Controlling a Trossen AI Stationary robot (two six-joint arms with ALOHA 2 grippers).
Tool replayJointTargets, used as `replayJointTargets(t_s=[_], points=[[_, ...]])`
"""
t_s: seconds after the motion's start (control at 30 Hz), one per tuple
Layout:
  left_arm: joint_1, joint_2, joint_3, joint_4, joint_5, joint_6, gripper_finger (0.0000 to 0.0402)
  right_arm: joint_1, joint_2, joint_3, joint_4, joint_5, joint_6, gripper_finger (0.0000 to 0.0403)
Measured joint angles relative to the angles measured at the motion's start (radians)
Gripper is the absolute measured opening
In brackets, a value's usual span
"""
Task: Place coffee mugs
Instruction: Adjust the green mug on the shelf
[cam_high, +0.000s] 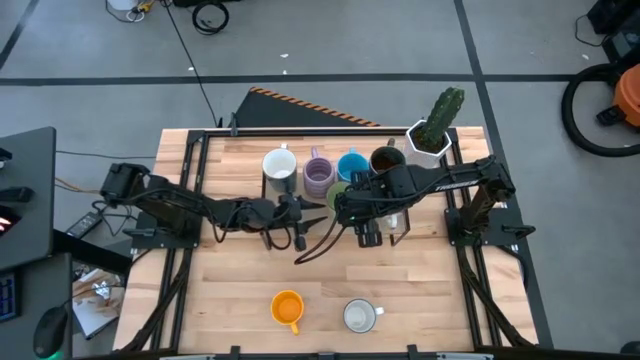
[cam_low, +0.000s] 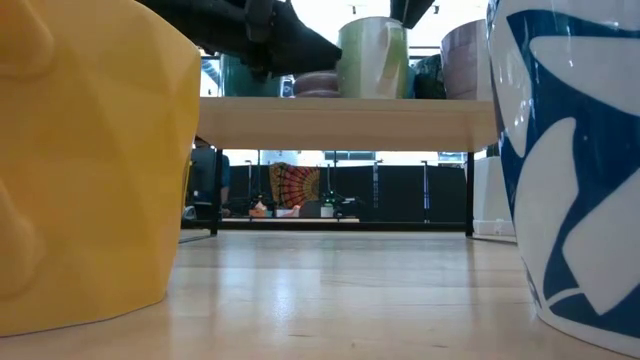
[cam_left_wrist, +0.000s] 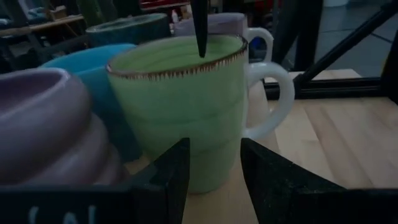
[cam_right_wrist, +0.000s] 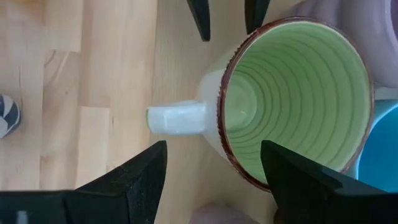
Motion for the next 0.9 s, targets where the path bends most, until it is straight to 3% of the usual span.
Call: replayJointTargets(t_s=[0.6,0.9], points=[[0.018,0.075,0.001,0.137,0.050,-0.001,0.0149,-0.006,0.000,0.000,-0.046,-0.067,0.081,0.0265],[0.018,0.075,0.001,0.149,0.052,-0.001,0.0149,-0.016,0.000,0.001,-0.041,-0.044,0.051,0.0265]])
